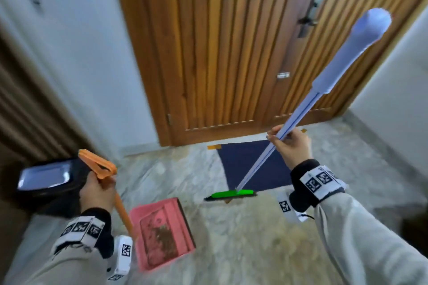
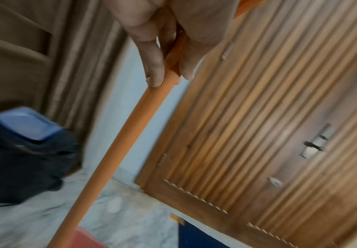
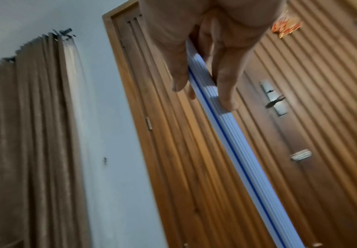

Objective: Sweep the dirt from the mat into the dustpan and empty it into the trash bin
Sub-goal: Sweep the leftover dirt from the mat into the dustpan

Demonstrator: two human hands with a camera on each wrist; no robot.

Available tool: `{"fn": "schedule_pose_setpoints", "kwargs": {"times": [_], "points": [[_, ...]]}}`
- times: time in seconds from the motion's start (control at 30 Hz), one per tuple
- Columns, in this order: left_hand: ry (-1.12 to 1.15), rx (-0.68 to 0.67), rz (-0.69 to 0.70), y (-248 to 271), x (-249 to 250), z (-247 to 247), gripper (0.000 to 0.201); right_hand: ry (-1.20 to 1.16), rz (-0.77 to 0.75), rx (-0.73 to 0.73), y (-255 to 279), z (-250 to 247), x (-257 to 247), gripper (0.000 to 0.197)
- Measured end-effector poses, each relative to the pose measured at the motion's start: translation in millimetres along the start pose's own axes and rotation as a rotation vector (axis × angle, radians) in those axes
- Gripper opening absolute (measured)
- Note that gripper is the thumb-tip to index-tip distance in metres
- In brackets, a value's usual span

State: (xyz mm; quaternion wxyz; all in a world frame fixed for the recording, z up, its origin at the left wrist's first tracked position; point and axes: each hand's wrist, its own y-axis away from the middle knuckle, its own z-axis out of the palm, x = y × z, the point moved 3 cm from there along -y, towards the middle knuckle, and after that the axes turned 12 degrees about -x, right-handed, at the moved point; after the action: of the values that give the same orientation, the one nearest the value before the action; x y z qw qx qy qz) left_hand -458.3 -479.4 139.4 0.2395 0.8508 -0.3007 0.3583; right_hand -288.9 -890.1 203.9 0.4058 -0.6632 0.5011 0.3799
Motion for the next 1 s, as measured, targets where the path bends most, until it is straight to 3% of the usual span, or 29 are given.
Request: {"fn": "schedule_pose_setpoints", "kwargs": {"times": [0.23, 0.53, 0.73, 1.0], "points": [[0.008, -0.201, 0.192, -39.0, 144.0, 157.2, 0.03, 0.173, 0.22, 0.139, -48.6, -147.0, 93.0, 0.031], [-0.068, -0.443, 0.335, -111.5, 325.8, 364.7, 0.031, 0.309, 0.309, 0.429, -125.7, -296.4, 168.7, 0.017], [-0.078, -0.557, 0.398, -118.5, 400.4, 466.7, 0.028, 0.368, 0.338, 0.502, -155.5, -367.5, 197.9, 0.017], [-0.035, -0.553, 0.448, -104.9, 481.3, 584.9, 0.028, 0.269, 0.279, 0.612, -225.7, -454.1, 256.4, 0.02]]}}
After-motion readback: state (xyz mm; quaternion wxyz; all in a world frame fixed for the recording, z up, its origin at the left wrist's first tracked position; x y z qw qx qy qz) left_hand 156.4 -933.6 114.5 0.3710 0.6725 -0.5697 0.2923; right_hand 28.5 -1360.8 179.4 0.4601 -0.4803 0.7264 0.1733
